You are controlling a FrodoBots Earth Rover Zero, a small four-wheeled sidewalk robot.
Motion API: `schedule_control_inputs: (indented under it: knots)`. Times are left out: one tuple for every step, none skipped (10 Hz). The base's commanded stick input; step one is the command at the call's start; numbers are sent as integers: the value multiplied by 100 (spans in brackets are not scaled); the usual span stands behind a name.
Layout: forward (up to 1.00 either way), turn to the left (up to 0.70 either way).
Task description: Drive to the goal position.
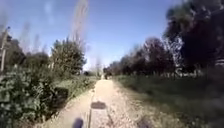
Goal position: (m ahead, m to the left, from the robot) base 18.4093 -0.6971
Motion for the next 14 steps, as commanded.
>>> schedule_control_inputs:
  knots:
    - [70,0]
    - [70,0]
    - [70,0]
    - [70,0]
    - [70,0]
    - [70,0]
    - [70,0]
    - [70,0]
    - [70,0]
    - [70,0]
    - [70,0]
    - [70,0]
    - [70,0]
    - [70,0]
